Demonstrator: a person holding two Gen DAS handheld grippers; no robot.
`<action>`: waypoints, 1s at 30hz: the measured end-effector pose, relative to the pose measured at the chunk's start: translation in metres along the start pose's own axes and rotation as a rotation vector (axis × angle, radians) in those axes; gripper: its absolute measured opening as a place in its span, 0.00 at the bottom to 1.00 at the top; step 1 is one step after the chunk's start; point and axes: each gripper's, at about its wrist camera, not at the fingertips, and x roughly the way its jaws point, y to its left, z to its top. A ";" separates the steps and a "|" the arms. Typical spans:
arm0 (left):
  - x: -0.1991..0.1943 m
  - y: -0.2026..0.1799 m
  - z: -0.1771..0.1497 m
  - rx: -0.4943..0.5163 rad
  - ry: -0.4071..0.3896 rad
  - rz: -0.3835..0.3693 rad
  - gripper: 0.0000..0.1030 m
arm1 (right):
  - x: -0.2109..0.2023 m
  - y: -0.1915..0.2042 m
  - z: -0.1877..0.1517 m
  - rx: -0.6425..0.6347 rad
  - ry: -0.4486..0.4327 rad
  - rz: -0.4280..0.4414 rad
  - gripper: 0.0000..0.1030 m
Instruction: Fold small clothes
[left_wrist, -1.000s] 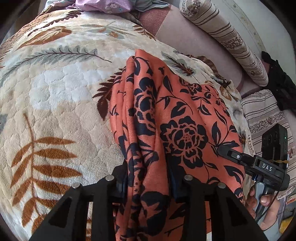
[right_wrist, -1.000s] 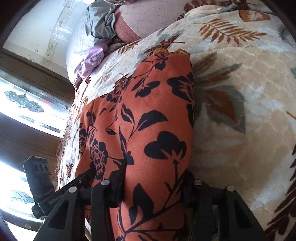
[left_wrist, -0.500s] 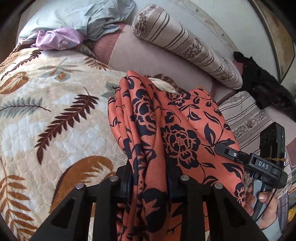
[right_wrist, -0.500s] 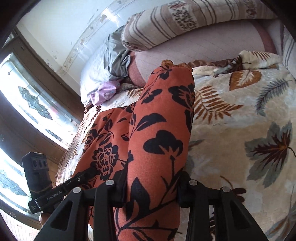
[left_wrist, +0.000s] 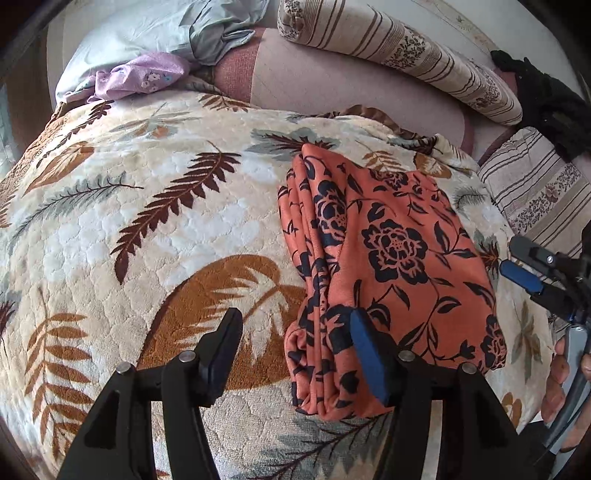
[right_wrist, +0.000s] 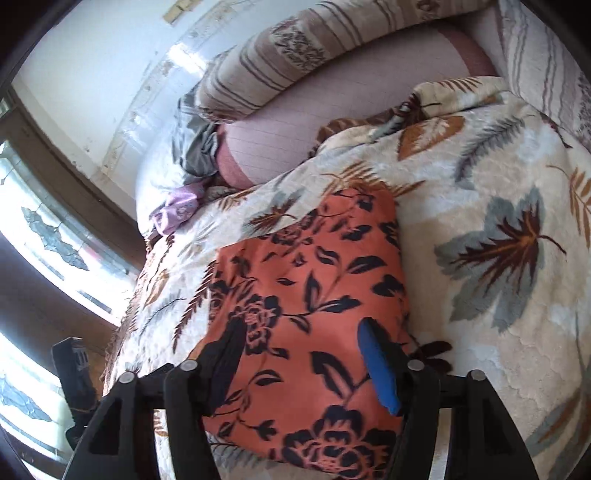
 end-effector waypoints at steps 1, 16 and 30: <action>0.009 0.001 -0.002 -0.002 0.023 0.018 0.60 | 0.007 0.005 0.000 -0.015 0.013 0.011 0.74; -0.012 -0.003 -0.016 -0.017 0.018 0.035 0.61 | 0.061 0.003 -0.005 0.101 0.133 -0.045 0.80; -0.119 -0.036 -0.067 0.024 -0.196 0.182 0.75 | -0.078 0.068 -0.100 -0.210 -0.021 -0.236 0.97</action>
